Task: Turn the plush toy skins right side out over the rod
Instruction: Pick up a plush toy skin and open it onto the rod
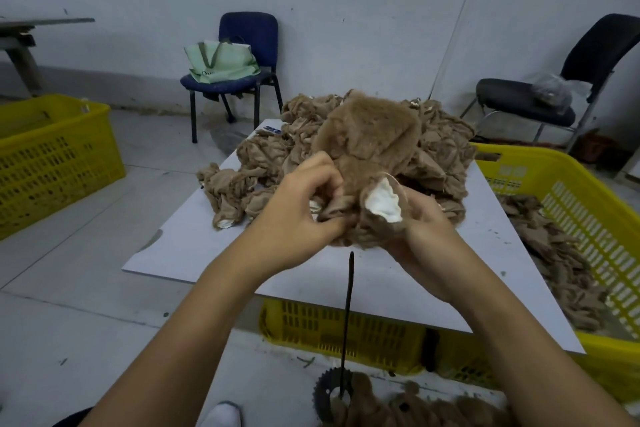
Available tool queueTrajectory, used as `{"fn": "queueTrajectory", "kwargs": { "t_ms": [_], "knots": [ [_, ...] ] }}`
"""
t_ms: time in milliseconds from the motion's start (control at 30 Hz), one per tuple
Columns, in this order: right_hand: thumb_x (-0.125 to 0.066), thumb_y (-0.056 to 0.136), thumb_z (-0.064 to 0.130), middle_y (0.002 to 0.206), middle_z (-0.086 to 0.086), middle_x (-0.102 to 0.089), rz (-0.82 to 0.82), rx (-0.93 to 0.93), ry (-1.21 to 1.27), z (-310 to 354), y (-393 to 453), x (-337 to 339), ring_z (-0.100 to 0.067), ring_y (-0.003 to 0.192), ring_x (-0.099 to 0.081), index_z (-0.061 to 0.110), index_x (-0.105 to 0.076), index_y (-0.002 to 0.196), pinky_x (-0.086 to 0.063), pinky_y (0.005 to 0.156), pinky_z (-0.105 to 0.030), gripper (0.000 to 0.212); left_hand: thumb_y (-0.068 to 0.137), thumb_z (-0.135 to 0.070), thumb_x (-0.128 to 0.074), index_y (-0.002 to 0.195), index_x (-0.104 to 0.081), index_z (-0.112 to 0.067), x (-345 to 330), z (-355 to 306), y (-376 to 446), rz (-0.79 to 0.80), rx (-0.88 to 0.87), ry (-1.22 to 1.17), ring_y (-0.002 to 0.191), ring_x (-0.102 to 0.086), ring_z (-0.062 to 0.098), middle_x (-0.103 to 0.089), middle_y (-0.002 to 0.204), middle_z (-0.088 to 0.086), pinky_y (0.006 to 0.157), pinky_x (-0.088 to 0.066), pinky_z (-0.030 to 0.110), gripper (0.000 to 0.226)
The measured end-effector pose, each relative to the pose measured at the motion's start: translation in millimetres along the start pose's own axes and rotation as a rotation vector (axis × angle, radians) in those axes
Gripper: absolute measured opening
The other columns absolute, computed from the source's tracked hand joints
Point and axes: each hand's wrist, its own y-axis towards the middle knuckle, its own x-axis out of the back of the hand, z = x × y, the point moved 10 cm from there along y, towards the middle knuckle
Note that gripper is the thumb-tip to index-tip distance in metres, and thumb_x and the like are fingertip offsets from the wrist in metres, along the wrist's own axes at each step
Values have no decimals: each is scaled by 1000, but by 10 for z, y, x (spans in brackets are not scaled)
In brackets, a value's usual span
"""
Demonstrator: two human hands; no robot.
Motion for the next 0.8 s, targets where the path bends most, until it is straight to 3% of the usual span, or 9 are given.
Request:
{"fn": "queueTrajectory", "kwargs": {
  "t_ms": [67, 133, 267, 400, 500, 600, 667, 733, 800],
  "knots": [
    [-65, 88, -3, 112, -13, -74, 34, 11, 29, 44, -19, -9, -26, 105, -70, 6, -66, 120, -57, 79, -26, 33, 75, 14, -71, 73, -52, 8, 37, 5, -17, -81, 0, -12, 74, -50, 25, -50, 81, 12, 66, -44, 35, 20],
    [-63, 86, 1, 105, -14, -74, 88, 19, 51, 72, -31, -52, -24, 100, -72, 2, -65, 116, -56, 77, -24, 30, 73, 14, -64, 75, -54, 11, 94, -24, -27, -190, -24, -13, 72, -52, 26, -53, 78, 16, 62, -43, 36, 10],
    [-72, 86, 11, 90, -22, -71, 103, 42, -10, 5, -30, -162, -29, 81, -71, 0, -65, 103, -56, 73, -26, 22, 71, 21, -53, 65, -47, 5, 283, 27, -78, -424, -22, 41, 64, -39, 11, -44, 69, 9, 58, -30, 22, 18],
    [-82, 76, 20, 98, -36, -66, -39, 89, -54, -37, 5, -85, -37, 86, -65, -4, -61, 109, -53, 74, -39, 46, 70, 18, -59, 62, -44, 1, 253, 133, -107, -487, 57, 52, 61, -38, 13, -43, 64, 7, 53, -31, 29, 23],
    [-83, 77, 16, 100, -30, -69, -123, 154, -122, 13, -2, -14, -48, 98, -66, 1, -66, 110, -53, 86, -59, 41, 74, 7, -65, 63, -51, -1, 221, 188, -92, -466, 118, -12, 57, -46, 13, -50, 61, 7, 51, -39, 25, 20],
    [-84, 73, 17, 98, -14, -76, -190, 244, -154, 146, -54, 32, -35, 96, -72, 14, -74, 103, -59, 83, -53, 31, 84, 2, -68, 73, -62, 3, 124, 214, -68, -360, 144, -228, 66, -58, 29, -60, 69, 16, 58, -49, 35, 12],
    [-85, 76, 19, 93, -12, -76, -261, 298, -138, 209, -95, 107, -40, 92, -71, 20, -77, 97, -58, 79, -59, 22, 90, 1, -68, 80, -66, 2, 46, 193, -52, -286, 140, -346, 72, -61, 30, -63, 78, 16, 62, -52, 35, 10],
    [-81, 78, 19, 84, -16, -74, -338, 334, -137, 240, -121, 187, -44, 84, -70, 16, -76, 92, -55, 69, -63, 15, 91, 1, -68, 83, -65, 2, -23, 122, -47, -249, 109, -337, 75, -61, 26, -62, 81, 14, 65, -53, 35, 9],
    [-78, 77, 17, 80, -25, -67, -414, 360, -165, 245, -148, 247, -36, 73, -64, 4, -70, 86, -54, 62, -58, 18, 90, 3, -67, 80, -60, 3, -118, 24, -58, -241, 67, -285, 74, -57, 26, -57, 79, 13, 65, -50, 37, 12]
  ]
}}
